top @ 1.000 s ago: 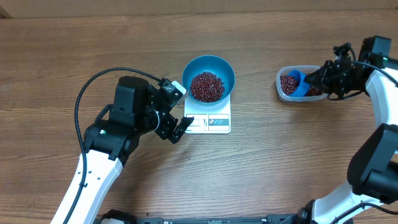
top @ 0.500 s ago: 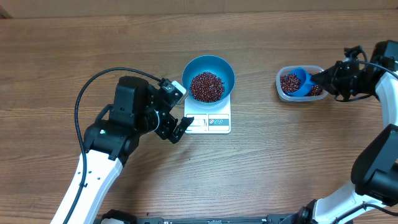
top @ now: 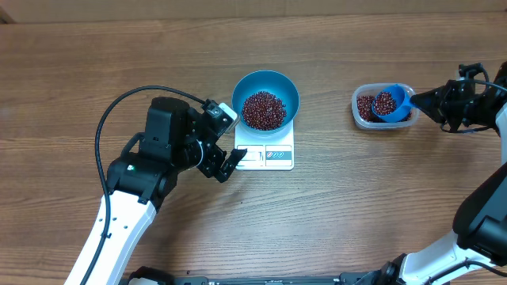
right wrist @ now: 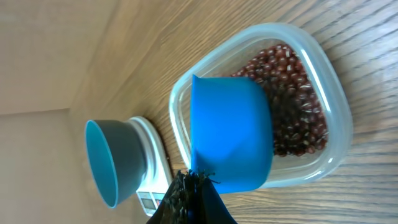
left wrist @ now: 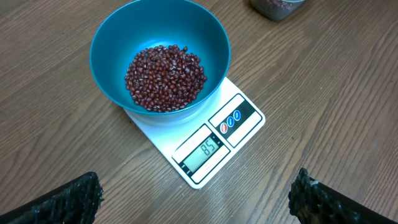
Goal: Scoop item into bowl and weigh 150g on scale
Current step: 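Tilt the blue scoop up and lift it filled from the container, then carry the filled scoop left over the teal bowl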
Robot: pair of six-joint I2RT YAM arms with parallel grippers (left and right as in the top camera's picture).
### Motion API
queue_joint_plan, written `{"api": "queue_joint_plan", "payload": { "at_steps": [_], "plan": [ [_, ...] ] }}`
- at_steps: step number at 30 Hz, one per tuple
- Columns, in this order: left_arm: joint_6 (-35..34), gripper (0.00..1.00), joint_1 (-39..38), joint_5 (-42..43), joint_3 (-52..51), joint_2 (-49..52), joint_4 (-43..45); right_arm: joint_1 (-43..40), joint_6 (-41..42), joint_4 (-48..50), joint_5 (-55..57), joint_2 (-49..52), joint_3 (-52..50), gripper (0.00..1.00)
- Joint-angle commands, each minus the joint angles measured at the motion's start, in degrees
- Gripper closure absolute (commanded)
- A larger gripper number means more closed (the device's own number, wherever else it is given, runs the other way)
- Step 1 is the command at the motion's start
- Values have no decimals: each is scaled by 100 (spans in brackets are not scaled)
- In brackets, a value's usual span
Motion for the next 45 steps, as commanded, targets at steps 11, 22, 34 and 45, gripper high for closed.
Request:
{"api": "queue_joint_plan", "payload": {
  "at_steps": [11,22,34,45],
  "plan": [
    [-79,0,31,85,149,9,4,-48,-127,0,-896,13,-76,96],
    [-79,0,31,85,149,9,2,-48,-179,20,-1303,13,-74,96],
    [-79,0,31,85,149,9,2,-2,-474,-70,-2186,0,-63,96],
    [-79,0,31,85,149,9,2,1067,-599,-22,-2116,-691,129,96]
  ]
}}
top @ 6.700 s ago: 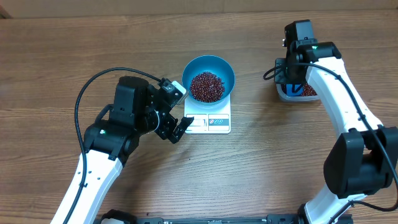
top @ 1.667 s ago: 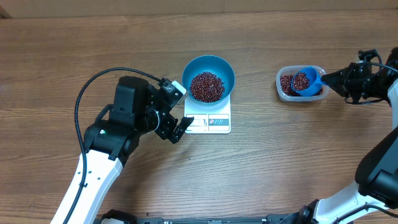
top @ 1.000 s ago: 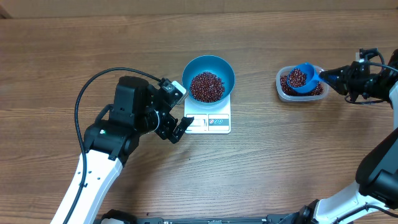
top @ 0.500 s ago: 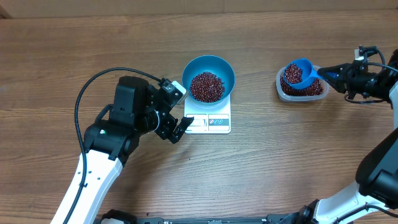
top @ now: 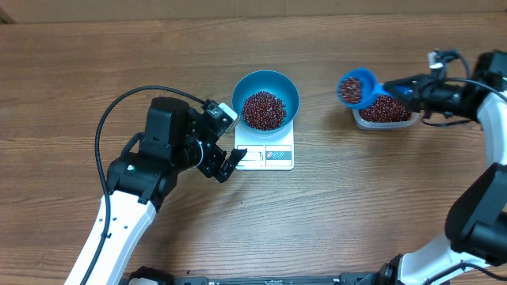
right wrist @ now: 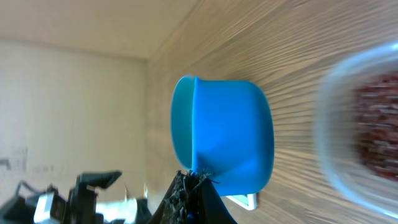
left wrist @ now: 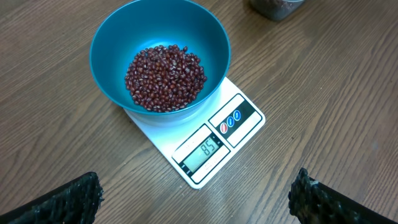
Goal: Scoop item into bowl and weigh 150g on scale
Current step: 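Carry the filled scoop left over the teal bowl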
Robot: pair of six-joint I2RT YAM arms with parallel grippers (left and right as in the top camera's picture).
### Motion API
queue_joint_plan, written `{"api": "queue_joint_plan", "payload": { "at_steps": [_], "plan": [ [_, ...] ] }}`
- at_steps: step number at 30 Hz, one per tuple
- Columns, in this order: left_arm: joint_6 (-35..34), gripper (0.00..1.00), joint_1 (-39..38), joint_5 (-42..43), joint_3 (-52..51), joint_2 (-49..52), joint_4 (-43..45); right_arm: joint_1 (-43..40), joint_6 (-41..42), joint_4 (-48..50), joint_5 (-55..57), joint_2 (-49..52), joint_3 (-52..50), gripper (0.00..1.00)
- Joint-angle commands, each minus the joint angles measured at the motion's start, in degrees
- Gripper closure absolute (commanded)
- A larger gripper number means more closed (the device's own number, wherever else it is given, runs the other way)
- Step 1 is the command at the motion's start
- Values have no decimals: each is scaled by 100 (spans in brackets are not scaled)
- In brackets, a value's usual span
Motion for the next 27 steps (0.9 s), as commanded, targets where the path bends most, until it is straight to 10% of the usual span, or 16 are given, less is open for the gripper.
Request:
{"api": "queue_joint_plan", "payload": {
  "at_steps": [1,27],
  "plan": [
    [-81,0,31,85,149,9,2,472,-87,83,-236,-581,173,96],
    [-81,0,31,85,149,9,2,3248,225,2240,2708,-800,295,96]
  ]
}}
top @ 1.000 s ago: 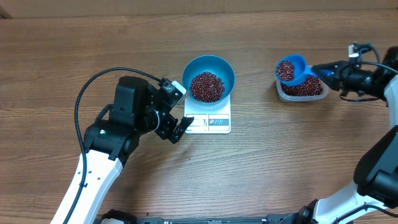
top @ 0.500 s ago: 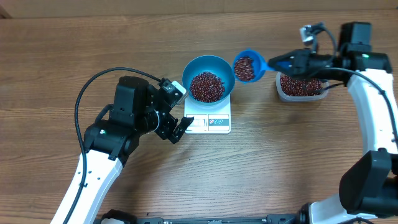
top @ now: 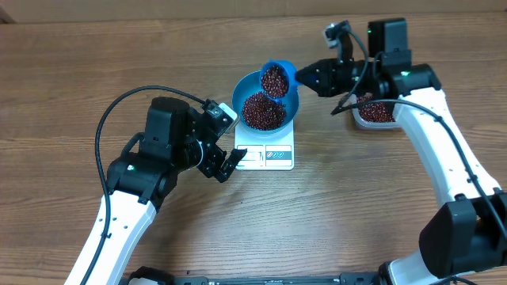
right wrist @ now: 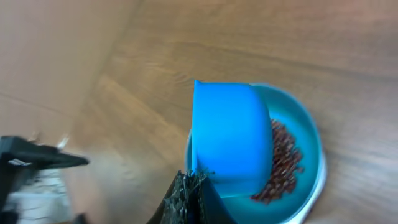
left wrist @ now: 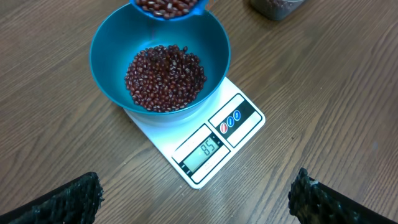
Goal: Scoop item into bowl and weigh 150g on scale
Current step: 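Carry the filled scoop left over the teal bowl, then tilt the scoop to pour beans into the teal bowl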
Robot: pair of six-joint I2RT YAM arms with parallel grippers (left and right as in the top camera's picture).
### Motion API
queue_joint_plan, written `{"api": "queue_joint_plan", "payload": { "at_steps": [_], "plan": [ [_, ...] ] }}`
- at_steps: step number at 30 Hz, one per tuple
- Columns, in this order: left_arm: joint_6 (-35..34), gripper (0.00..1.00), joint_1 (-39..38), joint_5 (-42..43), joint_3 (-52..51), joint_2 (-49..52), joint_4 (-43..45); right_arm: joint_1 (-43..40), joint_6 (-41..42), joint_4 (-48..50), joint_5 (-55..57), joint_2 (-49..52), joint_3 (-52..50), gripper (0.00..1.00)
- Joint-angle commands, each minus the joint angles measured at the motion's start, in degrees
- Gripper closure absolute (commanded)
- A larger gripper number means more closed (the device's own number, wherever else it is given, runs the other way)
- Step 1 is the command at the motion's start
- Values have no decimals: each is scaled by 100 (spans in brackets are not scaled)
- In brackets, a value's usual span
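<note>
A blue bowl (top: 291,99) half full of red beans (left wrist: 165,78) stands on the white scale (top: 277,156), whose display (left wrist: 205,149) reads 85. My right gripper (top: 317,77) is shut on the handle of a blue scoop (top: 276,79) full of beans, held over the bowl's far rim; the scoop (right wrist: 230,134) fills the right wrist view, and its rim (left wrist: 168,7) shows at the top of the left wrist view. My left gripper (top: 226,162) stands open just left of the scale, its fingertips (left wrist: 68,199) wide apart over bare table.
A clear plastic tub of beans (top: 376,112) sits right of the scale, partly under my right arm. My left arm's black cable (top: 119,107) loops over the table at the left.
My right gripper has moved left with the loaded scoop, from between the tub and the bowl to over the bowl's far rim. The left gripper and the display reading are unchanged.
The scoop was first in the tub, filled with beans, in my right gripper. Then it was held clear of the tub, left of it. Now it is over the bowl. The scale read 85 throughout, and my left gripper stayed open beside it.
</note>
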Motion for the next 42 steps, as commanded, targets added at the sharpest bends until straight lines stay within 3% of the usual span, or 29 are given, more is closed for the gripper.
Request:
{"api": "queue_joint_plan", "payload": {
  "at_steps": [1,24,42],
  "plan": [
    [-81,1,31,85,149,9,2,188,-282,254,765,-162,168,96],
    [-81,0,31,85,149,9,2,514,-2824,286,850,-160,155,96],
    [-81,1,31,85,149,9,2,518,-3086,267,850,-160,155,96]
  ]
}}
